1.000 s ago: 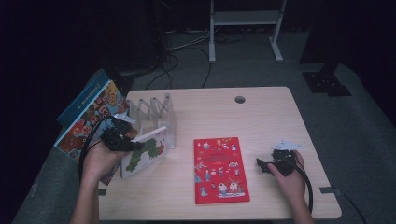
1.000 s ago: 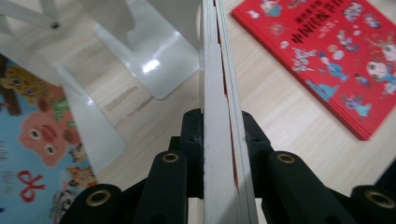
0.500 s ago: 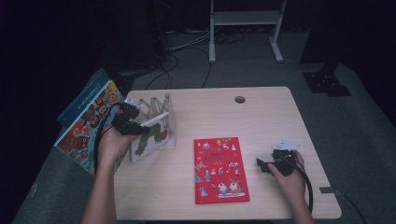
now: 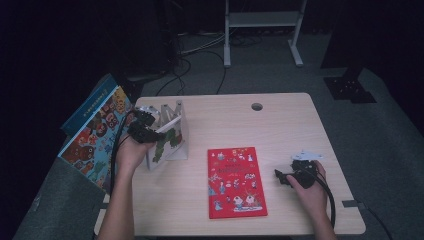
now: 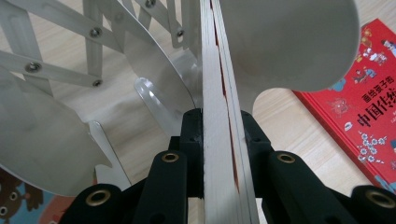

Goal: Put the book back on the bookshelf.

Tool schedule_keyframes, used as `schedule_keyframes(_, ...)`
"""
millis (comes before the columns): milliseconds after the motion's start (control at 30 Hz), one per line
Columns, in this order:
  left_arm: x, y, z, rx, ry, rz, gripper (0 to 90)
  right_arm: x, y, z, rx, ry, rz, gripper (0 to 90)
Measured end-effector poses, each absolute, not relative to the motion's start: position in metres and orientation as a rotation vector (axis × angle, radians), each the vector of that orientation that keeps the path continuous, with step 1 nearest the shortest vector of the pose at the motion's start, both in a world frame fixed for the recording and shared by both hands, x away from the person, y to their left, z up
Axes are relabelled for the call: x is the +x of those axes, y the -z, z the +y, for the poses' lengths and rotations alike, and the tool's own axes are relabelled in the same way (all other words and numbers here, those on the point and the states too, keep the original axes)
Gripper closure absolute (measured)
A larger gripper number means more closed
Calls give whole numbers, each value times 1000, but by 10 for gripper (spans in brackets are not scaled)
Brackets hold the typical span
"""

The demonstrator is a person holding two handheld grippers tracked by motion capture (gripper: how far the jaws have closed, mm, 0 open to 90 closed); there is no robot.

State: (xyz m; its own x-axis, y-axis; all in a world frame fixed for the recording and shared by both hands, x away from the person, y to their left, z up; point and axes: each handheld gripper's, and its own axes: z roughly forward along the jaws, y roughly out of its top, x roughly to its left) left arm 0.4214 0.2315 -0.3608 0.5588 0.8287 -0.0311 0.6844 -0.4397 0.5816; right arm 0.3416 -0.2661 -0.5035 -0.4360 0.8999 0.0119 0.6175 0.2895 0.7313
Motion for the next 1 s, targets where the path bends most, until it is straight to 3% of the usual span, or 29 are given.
schedule_keyframes(533, 429, 386, 219, 2322, -330, 1257, 729, 342, 503, -266, 1362, -949, 2161, 110)
schedule_keyframes(1000, 394, 369, 238, 2282, -314, 1155, 548, 342, 503, -266, 1362, -949, 2161, 110)
